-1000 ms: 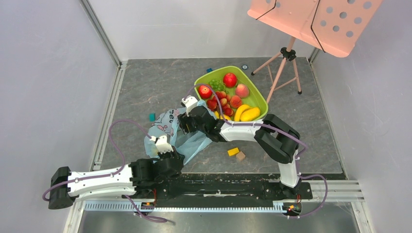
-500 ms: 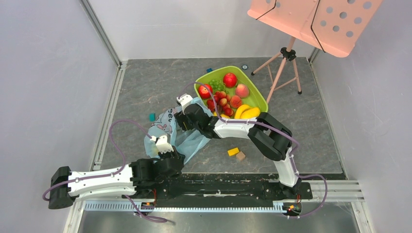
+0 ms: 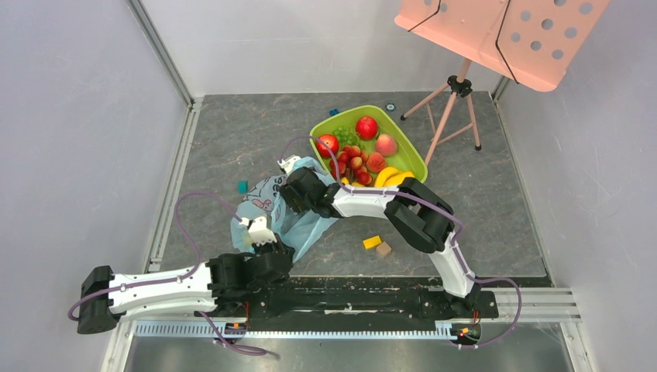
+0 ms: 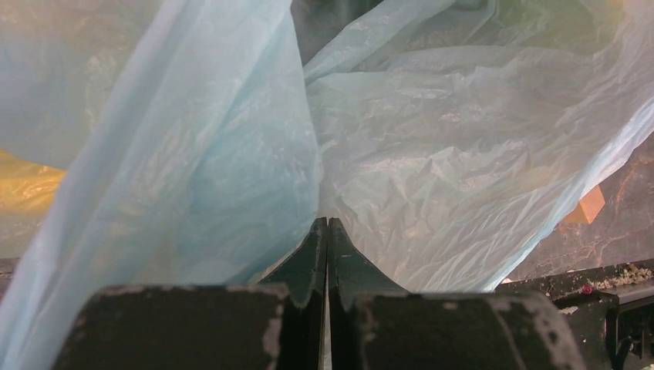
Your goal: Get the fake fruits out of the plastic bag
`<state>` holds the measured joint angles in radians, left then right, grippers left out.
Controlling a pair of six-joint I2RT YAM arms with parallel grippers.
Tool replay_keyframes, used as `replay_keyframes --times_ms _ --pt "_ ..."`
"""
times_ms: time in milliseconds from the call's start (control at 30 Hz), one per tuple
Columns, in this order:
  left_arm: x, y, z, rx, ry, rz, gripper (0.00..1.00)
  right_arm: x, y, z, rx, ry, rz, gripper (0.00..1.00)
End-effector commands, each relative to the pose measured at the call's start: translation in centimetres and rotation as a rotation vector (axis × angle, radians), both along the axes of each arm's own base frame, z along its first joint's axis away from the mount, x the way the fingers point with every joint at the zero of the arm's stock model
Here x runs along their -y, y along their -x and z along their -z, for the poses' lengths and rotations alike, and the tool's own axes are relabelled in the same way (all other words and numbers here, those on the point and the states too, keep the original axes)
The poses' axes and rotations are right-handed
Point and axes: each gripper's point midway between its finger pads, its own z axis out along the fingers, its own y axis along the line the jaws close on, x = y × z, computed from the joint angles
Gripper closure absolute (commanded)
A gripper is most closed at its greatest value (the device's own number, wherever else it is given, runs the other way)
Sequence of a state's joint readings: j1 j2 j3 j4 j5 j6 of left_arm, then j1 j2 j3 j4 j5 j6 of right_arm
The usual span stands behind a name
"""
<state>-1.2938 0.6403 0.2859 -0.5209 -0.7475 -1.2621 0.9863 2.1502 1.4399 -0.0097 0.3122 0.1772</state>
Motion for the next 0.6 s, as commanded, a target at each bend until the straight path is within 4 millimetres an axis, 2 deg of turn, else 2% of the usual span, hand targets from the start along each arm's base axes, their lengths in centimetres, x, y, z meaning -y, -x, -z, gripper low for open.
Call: replay_keyframes --times_ms 0,67,133,233,433,567 --pt "0.1 -0.2 -0.2 0.016 0.02 -0.009 0.98 0.6 -0.1 0.2 0.006 0.05 0.012 0.23" --pt "0.2 -0.2 -0.1 0.014 0.019 -0.008 0.98 0.7 -0.1 0.1 0.006 0.05 0.012 0.28" --pt "0.1 -0.2 -0.1 0.016 0.02 -0.01 0.98 0.8 -0.1 -0.2 0.017 0.041 0.013 0.39" --pt "0.1 -0.2 -0.2 0.017 0.016 -0.009 0.98 0.8 0.3 -1.7 0.051 -0.023 0.001 0.51" --pt "-0.1 -0.1 0.0 0.011 0.025 -0.015 0.98 0.5 2.6 -7.2 0.088 -0.202 -0.107 0.55" --pt "-0.3 -0.1 0.0 0.013 0.027 -0.021 0.98 0.3 4.5 -9.8 0.069 -0.271 -0.188 0.55"
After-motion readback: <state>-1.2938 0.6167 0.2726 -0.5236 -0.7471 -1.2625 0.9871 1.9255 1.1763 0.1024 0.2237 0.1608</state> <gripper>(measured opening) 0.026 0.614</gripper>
